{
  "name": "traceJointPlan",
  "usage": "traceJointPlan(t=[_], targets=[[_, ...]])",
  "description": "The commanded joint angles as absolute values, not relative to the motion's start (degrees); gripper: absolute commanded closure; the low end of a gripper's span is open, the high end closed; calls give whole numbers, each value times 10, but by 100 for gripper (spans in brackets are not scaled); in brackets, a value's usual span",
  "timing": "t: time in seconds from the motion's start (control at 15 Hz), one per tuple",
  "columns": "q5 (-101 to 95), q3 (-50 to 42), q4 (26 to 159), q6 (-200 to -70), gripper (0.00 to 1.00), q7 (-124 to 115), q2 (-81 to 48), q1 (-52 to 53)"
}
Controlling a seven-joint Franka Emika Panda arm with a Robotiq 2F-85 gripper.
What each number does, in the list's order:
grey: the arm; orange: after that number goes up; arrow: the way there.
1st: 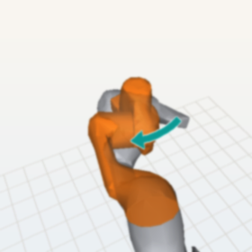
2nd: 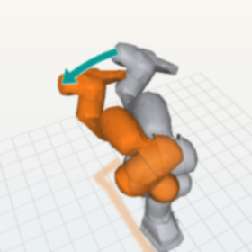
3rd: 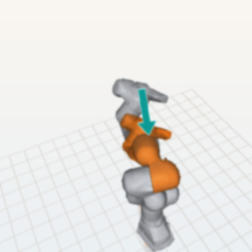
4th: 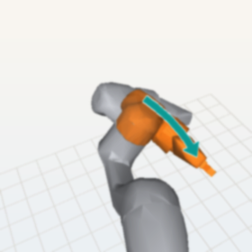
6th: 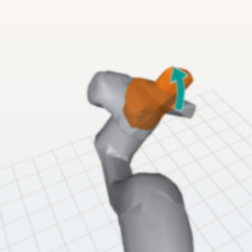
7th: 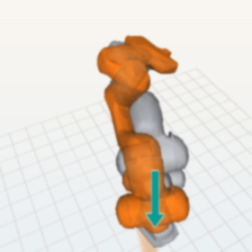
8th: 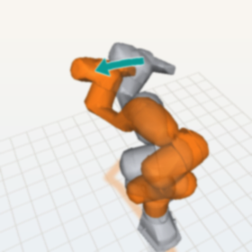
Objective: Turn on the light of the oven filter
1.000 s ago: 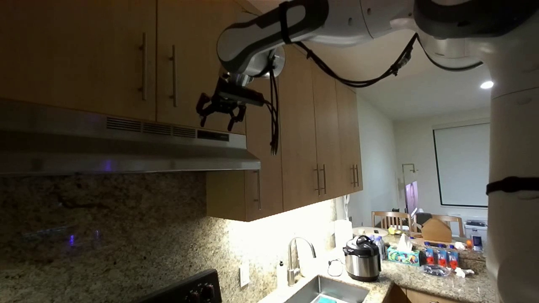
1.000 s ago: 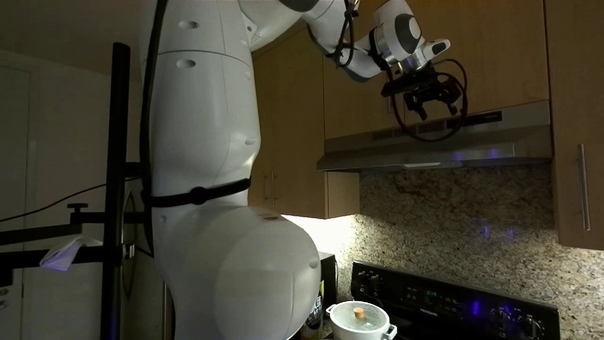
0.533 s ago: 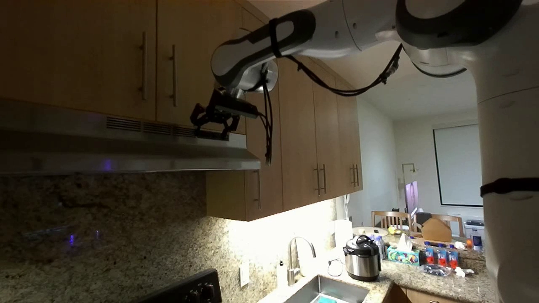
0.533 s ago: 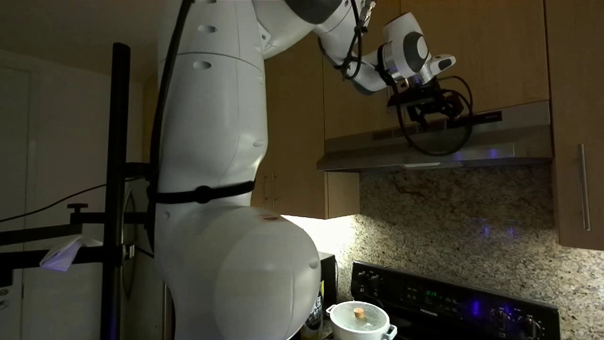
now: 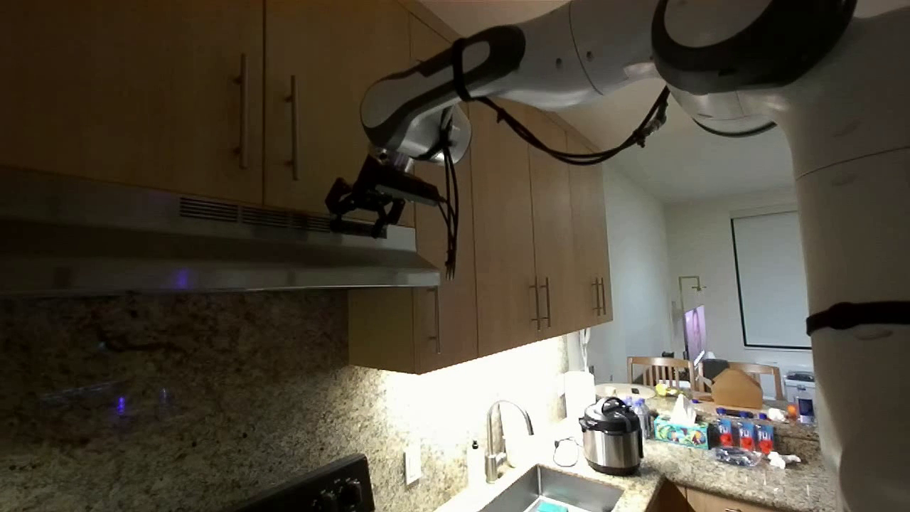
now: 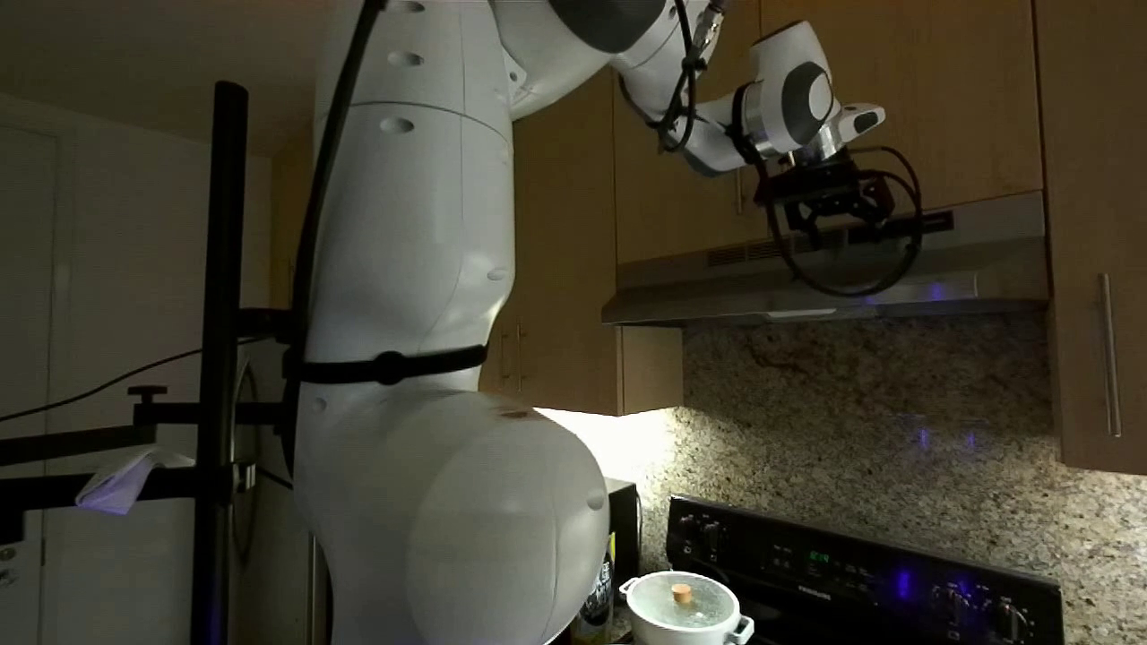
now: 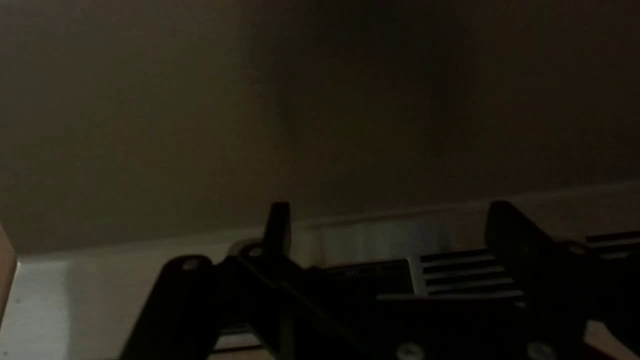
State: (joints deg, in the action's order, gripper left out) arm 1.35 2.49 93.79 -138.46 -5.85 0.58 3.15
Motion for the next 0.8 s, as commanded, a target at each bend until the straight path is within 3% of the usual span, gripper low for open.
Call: traceJointPlan(t=[0.0, 0.73], targets=[[82, 18, 916, -1383, 0, 49, 4, 26], [95, 9, 863, -1371, 0, 76, -40, 21]])
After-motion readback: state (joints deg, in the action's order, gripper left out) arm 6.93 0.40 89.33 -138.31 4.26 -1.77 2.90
